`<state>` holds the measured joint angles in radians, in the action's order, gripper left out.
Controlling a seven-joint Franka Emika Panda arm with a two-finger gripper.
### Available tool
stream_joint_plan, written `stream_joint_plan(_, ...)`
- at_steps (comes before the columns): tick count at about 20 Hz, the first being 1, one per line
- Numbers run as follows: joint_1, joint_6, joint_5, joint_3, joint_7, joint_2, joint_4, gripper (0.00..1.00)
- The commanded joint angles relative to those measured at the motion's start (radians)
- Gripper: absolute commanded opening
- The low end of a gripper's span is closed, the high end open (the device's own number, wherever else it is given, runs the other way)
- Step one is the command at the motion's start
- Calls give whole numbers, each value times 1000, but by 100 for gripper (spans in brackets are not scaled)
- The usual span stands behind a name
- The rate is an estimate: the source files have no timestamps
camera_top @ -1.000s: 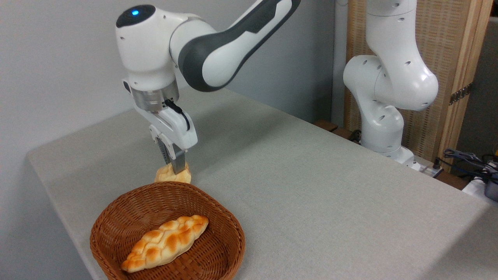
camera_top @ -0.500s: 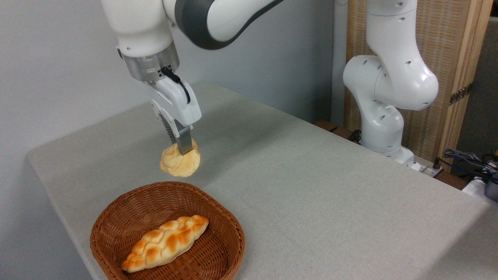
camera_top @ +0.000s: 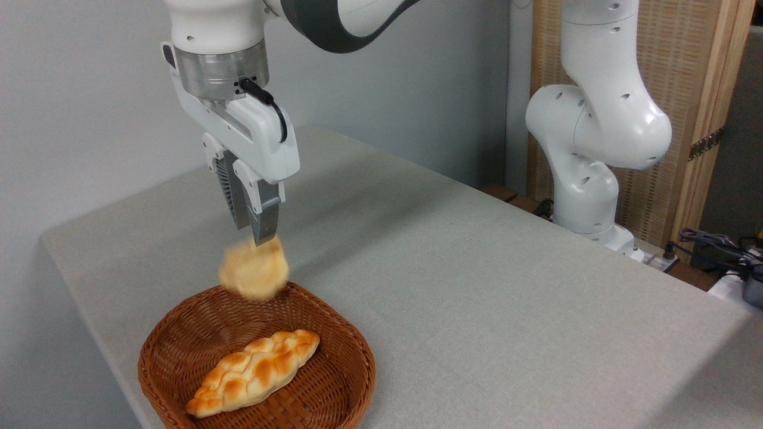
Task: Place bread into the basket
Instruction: 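Open the gripper to drop the roll into the basket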
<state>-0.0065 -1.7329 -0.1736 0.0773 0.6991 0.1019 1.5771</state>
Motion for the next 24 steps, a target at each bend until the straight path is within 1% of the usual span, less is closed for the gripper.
stream_joint_plan(1, -4, -10, -9, -1, -16, 4, -11, 100)
stream_joint_plan(6, -4, -8, -9, -11, -4, -2, -11, 100)
stream_joint_plan(8, -3, -5, 5, -13, 2, -16, -11, 100)
stream_joint_plan(11, -3, 7, 86, -1, 3, -48, 4, 100)
stream_joint_plan(13, -3, 6, 112, -2, 28, -91, 43, 100)
stream_joint_plan(15, -3, 6, 117, -11, 77, -145, 111, 100)
stream_joint_plan(21, -3, 52, 120, -13, 68, -146, 107, 100)
stream_joint_plan(24, -3, 65, 140, -13, 66, -145, 104, 100)
